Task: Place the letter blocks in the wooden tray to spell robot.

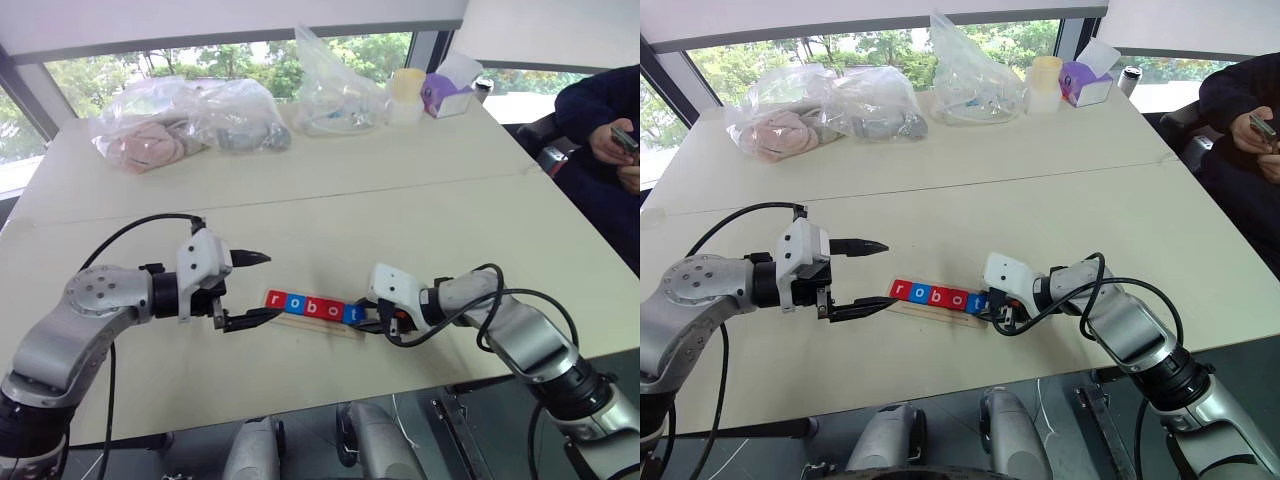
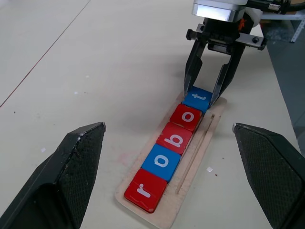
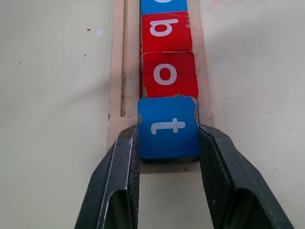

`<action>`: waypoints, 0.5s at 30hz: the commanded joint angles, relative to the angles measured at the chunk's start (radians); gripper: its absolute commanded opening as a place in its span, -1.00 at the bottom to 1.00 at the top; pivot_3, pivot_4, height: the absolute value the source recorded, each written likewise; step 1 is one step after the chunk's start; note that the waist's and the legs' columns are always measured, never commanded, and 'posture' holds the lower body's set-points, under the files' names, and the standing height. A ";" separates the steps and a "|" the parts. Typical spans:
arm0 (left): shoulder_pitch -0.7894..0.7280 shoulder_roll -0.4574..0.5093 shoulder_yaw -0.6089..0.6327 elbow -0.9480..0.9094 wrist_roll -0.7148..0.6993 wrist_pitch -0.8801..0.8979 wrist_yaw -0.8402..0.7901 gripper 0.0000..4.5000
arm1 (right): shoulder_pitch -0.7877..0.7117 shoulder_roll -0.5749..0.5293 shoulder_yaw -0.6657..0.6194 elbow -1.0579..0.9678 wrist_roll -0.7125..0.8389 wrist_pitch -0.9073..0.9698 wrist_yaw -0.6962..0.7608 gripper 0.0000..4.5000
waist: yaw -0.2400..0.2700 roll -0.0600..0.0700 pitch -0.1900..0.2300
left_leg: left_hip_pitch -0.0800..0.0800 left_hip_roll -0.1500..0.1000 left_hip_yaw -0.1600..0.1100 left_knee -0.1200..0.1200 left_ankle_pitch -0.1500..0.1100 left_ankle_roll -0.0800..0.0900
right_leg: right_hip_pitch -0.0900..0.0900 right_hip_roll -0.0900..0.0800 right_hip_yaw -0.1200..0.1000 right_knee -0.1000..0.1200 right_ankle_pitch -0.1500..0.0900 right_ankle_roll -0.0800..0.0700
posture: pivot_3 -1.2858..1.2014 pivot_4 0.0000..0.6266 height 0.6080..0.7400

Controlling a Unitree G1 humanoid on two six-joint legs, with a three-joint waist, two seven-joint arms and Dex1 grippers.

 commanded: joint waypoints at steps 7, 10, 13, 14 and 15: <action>0.001 0.001 0.025 -0.028 -0.013 -0.007 0.005 1.00 | -0.025 0.015 -0.001 -0.018 0.005 0.000 0.000 0.98 | 0.000 0.000 0.000 | 0.000 0.000 0.000 0.000 0.000 0.000 | 0.000 0.000 0.000 0.000 0.000 0.000 | 0.03 -0.52 1.00; 0.000 0.000 0.025 -0.028 -0.014 -0.006 0.007 1.00 | -0.036 0.016 -0.013 -0.020 0.011 0.004 0.001 0.98 | -0.001 0.000 0.000 | 0.000 0.000 0.000 0.000 0.000 0.000 | 0.000 0.000 0.000 0.000 0.000 0.000 | 0.03 -0.52 1.00; -0.003 0.000 0.024 -0.025 -0.013 -0.006 0.007 1.00 | -0.052 0.014 -0.033 -0.019 0.020 0.010 -0.001 0.98 | 0.000 0.000 0.000 | 0.000 0.000 0.000 0.000 0.000 0.000 | 0.000 0.000 0.000 0.000 0.000 0.000 | 0.03 -0.52 1.00; -0.003 0.000 0.024 -0.025 -0.013 -0.006 0.007 1.00 | -0.056 0.011 -0.041 -0.017 0.021 0.010 -0.003 0.98 | 0.000 0.000 0.000 | 0.000 0.000 0.000 0.000 0.000 0.000 | 0.000 0.000 0.000 0.000 0.000 0.000 | 0.03 -0.52 1.00; -0.003 0.000 0.024 -0.025 -0.014 -0.006 0.007 1.00 | -0.059 0.009 -0.047 -0.015 0.022 0.008 -0.005 0.98 | 0.000 0.000 0.000 | 0.000 0.000 0.000 0.000 0.000 0.000 | 0.000 0.000 0.000 0.000 0.000 0.000 | 0.03 -0.52 1.00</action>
